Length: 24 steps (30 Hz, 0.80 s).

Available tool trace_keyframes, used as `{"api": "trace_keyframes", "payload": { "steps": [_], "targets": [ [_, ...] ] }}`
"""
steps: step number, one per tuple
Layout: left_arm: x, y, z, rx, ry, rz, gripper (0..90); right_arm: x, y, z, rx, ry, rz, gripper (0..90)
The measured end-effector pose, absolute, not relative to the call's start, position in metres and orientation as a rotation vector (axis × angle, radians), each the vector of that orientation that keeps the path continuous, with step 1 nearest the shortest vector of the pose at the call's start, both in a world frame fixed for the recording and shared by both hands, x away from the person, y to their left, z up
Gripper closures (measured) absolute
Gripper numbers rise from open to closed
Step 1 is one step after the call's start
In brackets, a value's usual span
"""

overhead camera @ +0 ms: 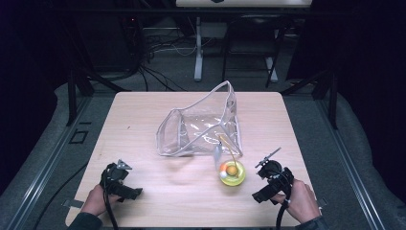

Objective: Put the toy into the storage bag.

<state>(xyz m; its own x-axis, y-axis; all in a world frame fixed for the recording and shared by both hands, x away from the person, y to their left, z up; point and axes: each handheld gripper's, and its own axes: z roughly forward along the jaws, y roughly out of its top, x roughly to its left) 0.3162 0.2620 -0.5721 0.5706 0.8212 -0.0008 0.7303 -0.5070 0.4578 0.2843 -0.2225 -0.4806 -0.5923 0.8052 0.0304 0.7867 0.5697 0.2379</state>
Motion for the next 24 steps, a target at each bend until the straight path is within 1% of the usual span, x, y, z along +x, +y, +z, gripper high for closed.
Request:
{"api": "trace_keyframes", "payload": {
  "steps": [7, 8, 10, 12, 13, 15, 17, 21, 24],
  "targets": [
    [0.320, 0.260, -0.572, 2.410, 1.249, 0.297, 0.0, 0.288, -0.218, -0.465, 1.351, 2.711, 0.368, 8.2],
    [0.321, 0.260, -0.571, 2.415, 1.250, 0.289, 0.0, 0.292, -0.216, -0.456, 1.348, 2.781, 0.298, 8.2],
    [0.322, 0.259, -0.571, 2.415, 1.252, 0.289, 0.0, 0.291, -0.211, -0.457, 1.331, 2.712, 0.374, 8.3],
    [0.321, 0.260, -0.572, 2.399, 1.249, 0.301, 0.0, 0.292, -0.206, -0.453, 1.304, 2.722, 0.370, 8.3],
    [0.320, 0.260, -0.572, 2.398, 1.247, 0.300, 0.0, 0.294, -0.203, -0.447, 1.304, 2.770, 0.291, 8.3],
    [0.320, 0.260, -0.572, 2.396, 1.249, 0.301, 0.0, 0.297, -0.202, -0.445, 1.279, 2.811, 0.286, 8.3],
    [0.320, 0.261, -0.572, 2.394, 1.250, 0.302, 0.0, 0.299, -0.196, -0.449, 1.255, 2.795, 0.415, 8.3],
    [0.319, 0.260, -0.572, 2.389, 1.254, 0.310, 0.0, 0.302, -0.191, -0.451, 1.214, 2.775, 0.480, 8.3],
    [0.319, 0.261, -0.573, 2.384, 1.260, 0.313, 0.0, 0.307, -0.184, -0.453, 1.179, 2.743, 0.596, 8.4]
  ]
}}
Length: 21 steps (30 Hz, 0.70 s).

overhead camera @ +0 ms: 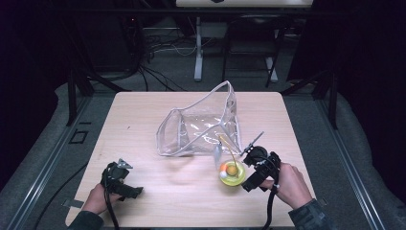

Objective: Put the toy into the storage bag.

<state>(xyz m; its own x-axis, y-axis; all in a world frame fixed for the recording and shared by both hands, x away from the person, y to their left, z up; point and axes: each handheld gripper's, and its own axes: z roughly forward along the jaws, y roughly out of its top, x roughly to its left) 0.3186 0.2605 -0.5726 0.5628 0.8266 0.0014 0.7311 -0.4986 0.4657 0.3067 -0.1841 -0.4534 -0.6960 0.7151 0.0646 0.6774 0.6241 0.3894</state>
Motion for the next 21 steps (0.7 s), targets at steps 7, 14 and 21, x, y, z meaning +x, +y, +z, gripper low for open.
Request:
{"api": "trace_keyframes", "payload": {
  "steps": [7, 14, 21],
  "targets": [
    [0.318, 0.261, -0.573, 2.382, 1.263, 0.314, 0.0, 0.311, -0.176, -0.448, 1.156, 2.712, 0.610, 8.3],
    [0.318, 0.261, -0.573, 2.380, 1.260, 0.313, 0.0, 0.321, -0.164, -0.422, 1.121, 2.796, 0.303, 7.0],
    [0.317, 0.261, -0.573, 2.376, 1.260, 0.314, 0.0, 0.332, -0.155, -0.416, 1.102, 2.822, 0.301, 5.7]
  ]
}}
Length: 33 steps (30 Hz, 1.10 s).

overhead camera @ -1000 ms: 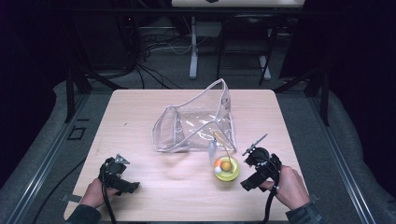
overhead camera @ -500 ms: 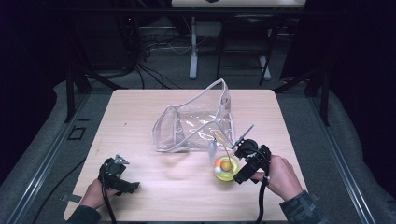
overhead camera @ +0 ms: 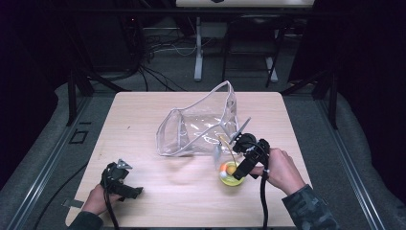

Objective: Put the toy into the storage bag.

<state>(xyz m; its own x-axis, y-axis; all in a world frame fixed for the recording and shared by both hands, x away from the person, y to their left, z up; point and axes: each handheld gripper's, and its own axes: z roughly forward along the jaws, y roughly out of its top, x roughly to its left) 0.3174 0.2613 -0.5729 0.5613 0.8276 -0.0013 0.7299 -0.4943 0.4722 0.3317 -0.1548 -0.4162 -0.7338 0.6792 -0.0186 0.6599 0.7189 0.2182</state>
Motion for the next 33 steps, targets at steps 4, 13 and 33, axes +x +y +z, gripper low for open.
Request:
{"api": "trace_keyframes", "payload": {
  "steps": [4, 13, 33],
  "targets": [
    [0.318, 0.261, -0.573, 2.380, 1.257, 0.313, 0.0, 0.338, -0.149, -0.413, 1.085, 2.833, 0.287, 7.3],
    [0.318, 0.261, -0.573, 2.377, 1.255, 0.314, 0.0, 0.344, -0.134, -0.406, 1.029, 2.849, 0.272, 25.6],
    [0.318, 0.262, -0.573, 2.376, 1.254, 0.312, 0.0, 0.348, -0.116, -0.401, 0.907, 2.877, 0.178, 76.6]
  ]
}}
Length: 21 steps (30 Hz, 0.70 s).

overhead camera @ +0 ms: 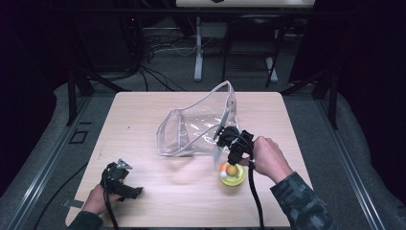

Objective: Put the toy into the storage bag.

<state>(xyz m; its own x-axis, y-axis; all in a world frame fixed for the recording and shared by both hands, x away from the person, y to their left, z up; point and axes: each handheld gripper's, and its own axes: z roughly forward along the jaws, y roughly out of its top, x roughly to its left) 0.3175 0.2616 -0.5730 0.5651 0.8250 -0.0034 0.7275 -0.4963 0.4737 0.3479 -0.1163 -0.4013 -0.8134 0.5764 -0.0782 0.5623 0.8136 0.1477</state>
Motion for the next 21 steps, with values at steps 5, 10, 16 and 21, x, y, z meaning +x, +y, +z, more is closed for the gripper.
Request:
{"api": "trace_keyframes", "payload": {
  "steps": [5, 10, 16, 21],
  "targets": [
    [0.3174, 0.2616, -0.5730, 2.374, 1.253, 0.313, 0.0, 0.3487, -0.1151, -0.3990, 0.896, 2.871, 0.170, 84.6],
    [0.3173, 0.2616, -0.5730, 2.374, 1.253, 0.313, 0.0, 0.3495, -0.1155, -0.3961, 0.913, 2.860, 0.173, 86.8],
    [0.3174, 0.2616, -0.5730, 2.375, 1.253, 0.312, 0.0, 0.3511, -0.1152, -0.3938, 0.905, 2.858, 0.150, 87.4],
    [0.3174, 0.2617, -0.5731, 2.375, 1.250, 0.313, 0.0, 0.3560, -0.1148, -0.3913, 0.905, 2.883, 0.142, 87.5]
  ]
}}
